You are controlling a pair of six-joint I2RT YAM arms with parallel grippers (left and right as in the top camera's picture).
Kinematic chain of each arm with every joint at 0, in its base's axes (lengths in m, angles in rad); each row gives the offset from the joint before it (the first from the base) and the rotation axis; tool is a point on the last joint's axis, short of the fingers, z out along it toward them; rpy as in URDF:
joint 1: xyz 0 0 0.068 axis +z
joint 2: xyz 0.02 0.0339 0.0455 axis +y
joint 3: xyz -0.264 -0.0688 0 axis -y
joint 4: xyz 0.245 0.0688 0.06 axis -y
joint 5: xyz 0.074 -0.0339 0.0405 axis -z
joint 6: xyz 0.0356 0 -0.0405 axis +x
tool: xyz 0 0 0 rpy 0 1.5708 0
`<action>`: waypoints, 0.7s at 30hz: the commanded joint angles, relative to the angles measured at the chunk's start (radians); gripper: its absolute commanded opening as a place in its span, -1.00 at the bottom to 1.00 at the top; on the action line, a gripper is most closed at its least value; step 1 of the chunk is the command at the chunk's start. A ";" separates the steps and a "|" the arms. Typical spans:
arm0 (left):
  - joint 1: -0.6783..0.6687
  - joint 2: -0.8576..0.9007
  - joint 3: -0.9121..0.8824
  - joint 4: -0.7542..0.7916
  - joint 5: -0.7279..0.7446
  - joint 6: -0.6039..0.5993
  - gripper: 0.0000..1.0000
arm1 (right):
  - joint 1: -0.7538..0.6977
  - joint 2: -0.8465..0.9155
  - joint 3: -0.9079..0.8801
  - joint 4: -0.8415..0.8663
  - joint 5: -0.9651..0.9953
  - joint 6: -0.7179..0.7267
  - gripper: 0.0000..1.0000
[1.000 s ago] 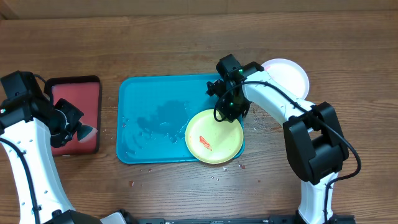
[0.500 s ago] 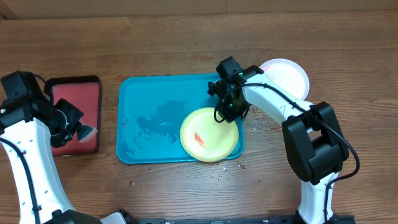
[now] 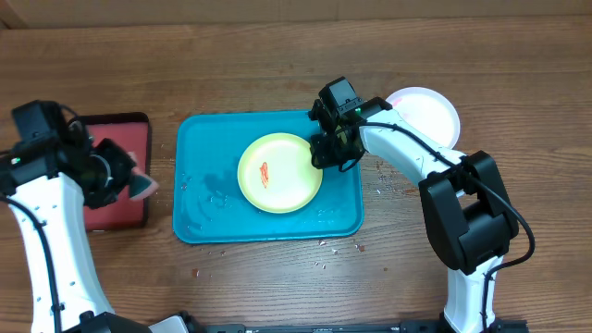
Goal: Clean dirty plates on tray and stack at the side
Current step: 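Scrub the yellow plate with the left sponge while right gripper holds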
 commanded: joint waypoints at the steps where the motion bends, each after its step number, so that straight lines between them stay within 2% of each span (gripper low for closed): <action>1: -0.087 0.002 -0.036 0.029 0.120 0.117 -0.92 | 0.020 0.004 -0.003 0.018 -0.040 0.071 -0.78; 2: -0.115 0.002 -0.040 0.037 0.129 0.133 -0.91 | 0.024 0.004 -0.003 0.021 -0.040 0.074 -0.61; 5: -0.210 0.002 -0.042 0.056 0.132 0.170 -0.91 | 0.034 0.004 -0.003 0.024 -0.026 0.074 -0.27; 6: -0.239 0.002 -0.042 0.064 0.131 0.175 -0.92 | 0.037 0.004 -0.003 0.023 -0.011 0.076 0.33; 7: -0.275 0.003 -0.042 0.073 0.127 0.175 -0.92 | 0.037 0.004 -0.003 0.020 0.011 0.091 0.72; 8: -0.326 0.003 -0.042 0.083 0.124 0.175 -0.92 | 0.037 0.004 -0.003 0.015 0.034 0.112 0.96; 9: -0.348 0.005 -0.042 0.087 0.124 0.170 -0.91 | 0.036 0.004 -0.003 0.015 0.038 0.116 1.00; 13: -0.439 0.014 -0.042 0.091 0.124 0.163 -0.92 | 0.036 0.004 -0.003 0.006 -0.042 0.114 1.00; 14: -0.457 0.019 -0.042 0.091 0.124 0.163 -0.92 | 0.033 0.004 -0.003 0.007 -0.024 0.116 0.27; 15: -0.475 0.027 -0.042 0.092 0.125 0.163 -0.92 | 0.027 0.004 -0.003 0.006 -0.022 0.136 -0.24; 17: -0.496 0.045 -0.042 0.093 0.124 0.163 -0.92 | 0.024 0.004 -0.003 -0.005 -0.022 0.211 -0.46; 21: -0.521 0.109 -0.042 0.100 0.125 0.128 -0.92 | 0.033 0.004 -0.003 -0.030 0.045 0.304 -0.57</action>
